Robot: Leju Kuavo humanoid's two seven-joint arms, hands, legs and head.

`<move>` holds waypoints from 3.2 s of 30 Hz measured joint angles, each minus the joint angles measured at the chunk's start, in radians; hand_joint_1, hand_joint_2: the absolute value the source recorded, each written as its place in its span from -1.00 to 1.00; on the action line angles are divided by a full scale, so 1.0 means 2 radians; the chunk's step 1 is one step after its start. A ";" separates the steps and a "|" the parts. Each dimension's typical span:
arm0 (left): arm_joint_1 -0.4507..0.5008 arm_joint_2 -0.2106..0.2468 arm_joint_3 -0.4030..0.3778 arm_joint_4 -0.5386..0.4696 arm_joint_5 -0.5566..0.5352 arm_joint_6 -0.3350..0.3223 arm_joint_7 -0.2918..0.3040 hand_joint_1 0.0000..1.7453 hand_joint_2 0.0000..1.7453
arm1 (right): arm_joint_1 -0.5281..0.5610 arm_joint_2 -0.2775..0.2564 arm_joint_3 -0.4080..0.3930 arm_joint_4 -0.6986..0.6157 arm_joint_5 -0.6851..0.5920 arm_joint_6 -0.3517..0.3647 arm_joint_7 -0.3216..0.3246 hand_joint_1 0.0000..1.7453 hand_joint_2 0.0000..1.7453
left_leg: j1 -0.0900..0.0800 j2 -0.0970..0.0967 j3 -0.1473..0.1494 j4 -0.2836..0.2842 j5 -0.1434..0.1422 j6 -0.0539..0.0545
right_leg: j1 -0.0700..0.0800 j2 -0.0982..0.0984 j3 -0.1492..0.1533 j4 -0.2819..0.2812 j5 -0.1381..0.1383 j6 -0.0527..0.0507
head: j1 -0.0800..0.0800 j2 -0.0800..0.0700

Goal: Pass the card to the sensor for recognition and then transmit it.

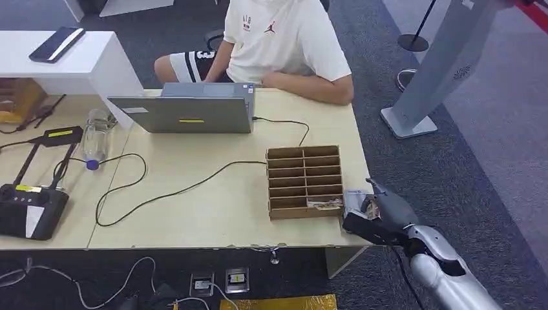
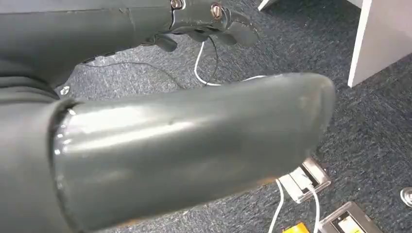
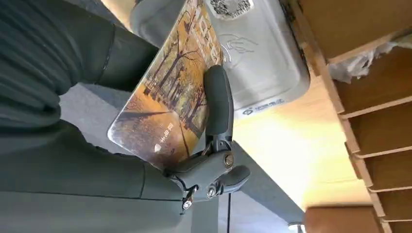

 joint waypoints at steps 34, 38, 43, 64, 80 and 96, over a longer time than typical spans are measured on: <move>-0.002 -0.002 -0.002 -0.001 -0.007 0.017 -0.013 -1.00 -1.00 | -0.208 -0.064 -0.154 -0.016 0.076 0.058 -0.067 1.00 1.00 | 0.000 0.000 -0.001 0.000 0.000 0.000 | 0.000 0.000 0.000 0.000 0.000 0.000 | 0.000 0.000; -0.006 -0.002 -0.003 -0.001 -0.008 0.012 -0.013 -1.00 -1.00 | -0.222 -0.057 -0.148 -0.016 0.083 0.066 -0.070 1.00 1.00 | 0.000 0.000 -0.001 0.000 0.000 0.000 | 0.000 0.000 0.000 0.000 0.000 0.000 | 0.000 0.000; -0.017 0.007 -0.002 -0.001 -0.005 -0.013 -0.013 -1.00 -1.00 | -0.273 -0.035 -0.120 0.004 0.099 0.068 -0.099 1.00 1.00 | 0.000 0.000 -0.002 0.000 0.000 0.000 | 0.000 0.000 -0.001 0.001 0.000 0.000 | 0.000 0.000; -0.023 0.053 -0.002 -0.001 -0.013 -0.029 -0.023 -1.00 -1.00 | -0.413 0.075 -0.014 0.198 0.116 0.018 -0.149 1.00 1.00 | 0.001 -0.002 -0.003 0.000 0.001 -0.001 | 0.001 -0.002 -0.001 0.001 0.000 0.000 | 0.000 0.000; -0.020 0.056 -0.002 -0.001 -0.009 -0.030 -0.023 -1.00 -1.00 | -0.437 0.131 0.025 0.286 0.124 -0.004 -0.160 -0.70 1.00 | 0.001 -0.001 -0.002 0.000 0.001 -0.001 | 0.001 -0.001 -0.001 0.001 0.000 0.000 | 0.000 0.000; -0.014 0.058 -0.002 -0.001 -0.005 -0.023 -0.025 -1.00 -1.00 | -0.436 0.137 0.034 0.310 0.049 0.005 -0.159 -1.00 1.00 | 0.001 -0.001 -0.001 0.000 0.001 -0.001 | 0.001 -0.001 -0.002 0.001 0.000 0.000 | 0.000 0.000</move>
